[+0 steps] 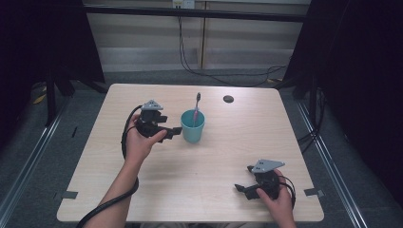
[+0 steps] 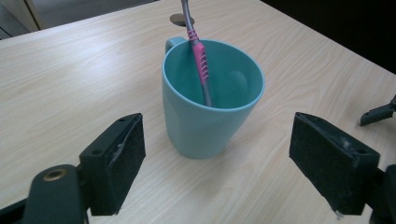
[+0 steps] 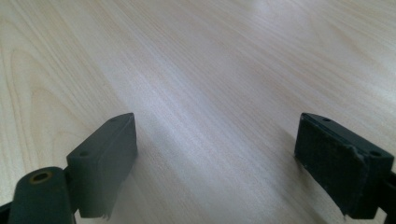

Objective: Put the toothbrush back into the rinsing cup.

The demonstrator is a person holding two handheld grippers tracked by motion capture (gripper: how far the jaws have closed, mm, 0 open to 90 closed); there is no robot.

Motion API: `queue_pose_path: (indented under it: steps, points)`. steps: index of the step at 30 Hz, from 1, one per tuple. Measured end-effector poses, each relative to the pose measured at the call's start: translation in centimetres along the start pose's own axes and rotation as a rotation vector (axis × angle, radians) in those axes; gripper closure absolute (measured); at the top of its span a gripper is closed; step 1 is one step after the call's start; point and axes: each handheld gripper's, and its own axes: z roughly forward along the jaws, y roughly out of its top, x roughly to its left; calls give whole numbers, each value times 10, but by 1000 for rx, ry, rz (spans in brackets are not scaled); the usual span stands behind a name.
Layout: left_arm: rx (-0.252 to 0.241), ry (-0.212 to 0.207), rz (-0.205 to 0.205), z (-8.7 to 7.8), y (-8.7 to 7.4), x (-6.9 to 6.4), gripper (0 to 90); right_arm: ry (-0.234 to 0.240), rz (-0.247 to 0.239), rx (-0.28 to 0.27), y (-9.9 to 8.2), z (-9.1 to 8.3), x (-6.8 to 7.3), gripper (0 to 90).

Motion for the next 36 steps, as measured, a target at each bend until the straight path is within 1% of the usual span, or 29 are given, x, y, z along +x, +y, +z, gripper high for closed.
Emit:
queue_pose_path:
  steps: [4, 8, 9, 10, 12, 14, 19, 21, 27, 29, 36]
  points:
    - [-2, -5, 1, -1, -3, 1, 174, 0, 0, 0, 0, 0, 0, 126]
    - [4, -5, -3, -2, -6, 1, 173, 0, 0, 0, 0, 0, 0, 126]
    - [9, -5, 1, -2, -7, 2, 174, 0, 0, 0, 0, 0, 0, 126]
    - [9, -7, -4, -2, -8, 2, 174, 0, 0, 0, 0, 0, 0, 126]
    - [18, -5, 5, -2, -9, 2, 174, 0, 0, 0, 0, 0, 0, 126]
    - [17, -7, 1, -2, -11, 2, 171, -2, 0, 1, 0, 0, 0, 126]
    - [25, -3, 7, -4, -13, 3, 166, 0, 0, 0, 0, 0, 0, 126]
    - [22, -5, 1, -4, -14, 3, 166, 0, 0, 0, 0, 0, 0, 126]
    - [23, -9, 8, -5, -17, 3, 166, -2, 0, 1, 0, 0, 0, 126]
    - [25, -7, 17, -6, -18, 3, 166, 0, 0, 0, 0, 0, 0, 126]
    - [27, -4, 23, -8, -23, 4, 167, -2, -1, 1, 0, 0, 0, 126]
